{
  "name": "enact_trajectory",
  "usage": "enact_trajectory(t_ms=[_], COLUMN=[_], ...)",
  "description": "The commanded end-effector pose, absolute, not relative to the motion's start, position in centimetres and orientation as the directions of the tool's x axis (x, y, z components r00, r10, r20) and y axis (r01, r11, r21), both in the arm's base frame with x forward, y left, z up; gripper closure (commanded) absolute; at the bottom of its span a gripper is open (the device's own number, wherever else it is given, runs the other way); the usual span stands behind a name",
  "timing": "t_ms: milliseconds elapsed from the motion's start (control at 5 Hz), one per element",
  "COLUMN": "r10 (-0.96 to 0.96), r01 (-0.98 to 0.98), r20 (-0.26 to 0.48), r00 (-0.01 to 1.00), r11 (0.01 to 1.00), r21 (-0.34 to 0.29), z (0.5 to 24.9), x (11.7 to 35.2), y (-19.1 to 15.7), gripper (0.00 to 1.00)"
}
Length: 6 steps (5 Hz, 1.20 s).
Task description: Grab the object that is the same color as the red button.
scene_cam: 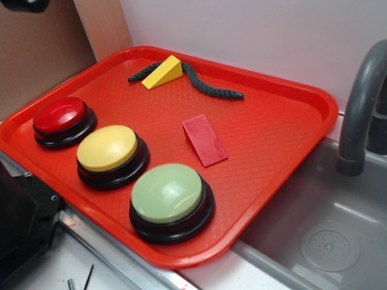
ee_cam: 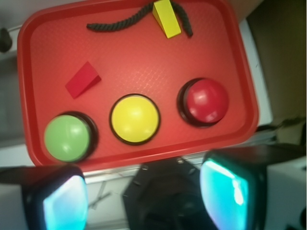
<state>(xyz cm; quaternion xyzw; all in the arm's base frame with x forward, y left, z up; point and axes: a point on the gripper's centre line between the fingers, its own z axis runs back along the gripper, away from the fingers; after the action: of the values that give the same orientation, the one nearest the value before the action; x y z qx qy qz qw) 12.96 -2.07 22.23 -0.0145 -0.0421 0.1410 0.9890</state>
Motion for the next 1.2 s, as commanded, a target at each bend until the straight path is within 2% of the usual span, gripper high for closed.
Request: enact_trajectory(t_ms=[0, 200, 400, 800, 1000], r10=[0.663, 0.804, 0.871, 0.897, 0.904], r01=[-0.660, -0.798, -0.863, -0.890, -0.904], r20=[0.001, 0.018, 0.084, 0.092, 0.120], r00=[0.749, 0.595, 0.484, 0.433, 0.411], r11=[0.746, 0.593, 0.491, 0.441, 0.421], r21=[-0.093, -0.103, -0.120, -0.111, -0.074], z=[18.6, 16.0, 13.3, 8.7, 5.8], x=[17.6, 20.1, 21.8, 24.0, 25.6], y=[-3.1, -4.1, -5.1, -6.3, -6.9], gripper=[0.00, 0.00, 0.00, 0.00, 0.00])
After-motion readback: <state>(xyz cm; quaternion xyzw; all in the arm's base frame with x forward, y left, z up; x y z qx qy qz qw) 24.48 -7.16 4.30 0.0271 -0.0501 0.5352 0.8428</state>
